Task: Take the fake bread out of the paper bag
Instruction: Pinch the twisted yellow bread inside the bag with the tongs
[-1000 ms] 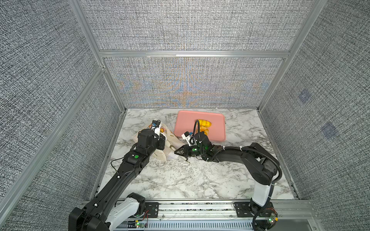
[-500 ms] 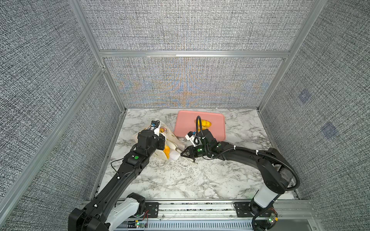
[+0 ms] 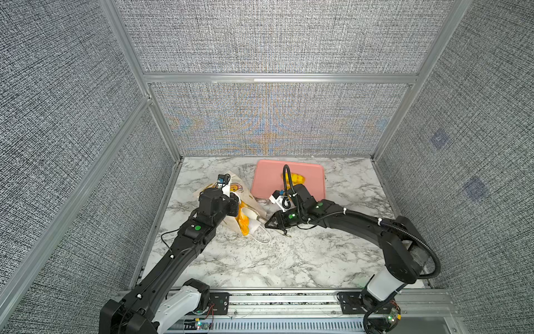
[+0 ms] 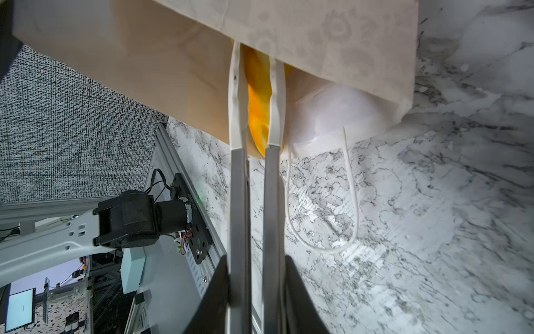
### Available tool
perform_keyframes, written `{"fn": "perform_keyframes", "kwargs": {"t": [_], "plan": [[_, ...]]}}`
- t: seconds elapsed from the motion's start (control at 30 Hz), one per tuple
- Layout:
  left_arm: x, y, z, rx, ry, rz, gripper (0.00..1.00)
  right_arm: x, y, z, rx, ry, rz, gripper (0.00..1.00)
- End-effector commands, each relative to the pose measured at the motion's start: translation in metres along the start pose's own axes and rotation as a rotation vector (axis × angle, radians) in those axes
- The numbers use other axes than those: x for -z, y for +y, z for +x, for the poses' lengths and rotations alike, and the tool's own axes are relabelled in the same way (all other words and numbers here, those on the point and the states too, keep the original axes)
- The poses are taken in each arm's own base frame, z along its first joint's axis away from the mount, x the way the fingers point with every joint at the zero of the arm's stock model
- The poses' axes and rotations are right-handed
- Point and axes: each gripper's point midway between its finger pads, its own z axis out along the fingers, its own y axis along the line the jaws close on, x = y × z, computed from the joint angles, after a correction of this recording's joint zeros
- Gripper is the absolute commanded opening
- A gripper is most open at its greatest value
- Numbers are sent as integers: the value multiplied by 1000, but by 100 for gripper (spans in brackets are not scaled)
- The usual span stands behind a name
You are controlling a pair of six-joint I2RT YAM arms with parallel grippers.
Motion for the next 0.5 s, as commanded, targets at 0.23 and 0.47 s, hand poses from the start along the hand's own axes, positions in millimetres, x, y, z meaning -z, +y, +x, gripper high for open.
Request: {"fn": "perform_keyframes", "kwargs": {"t": [0.23,0.47], "plan": [[-2,5,0,19,5,-27,0,10,-12,20,58,89,115,0],[3,2,12,17,15,0,0,24,-11,9,84,80,147,0]]}}
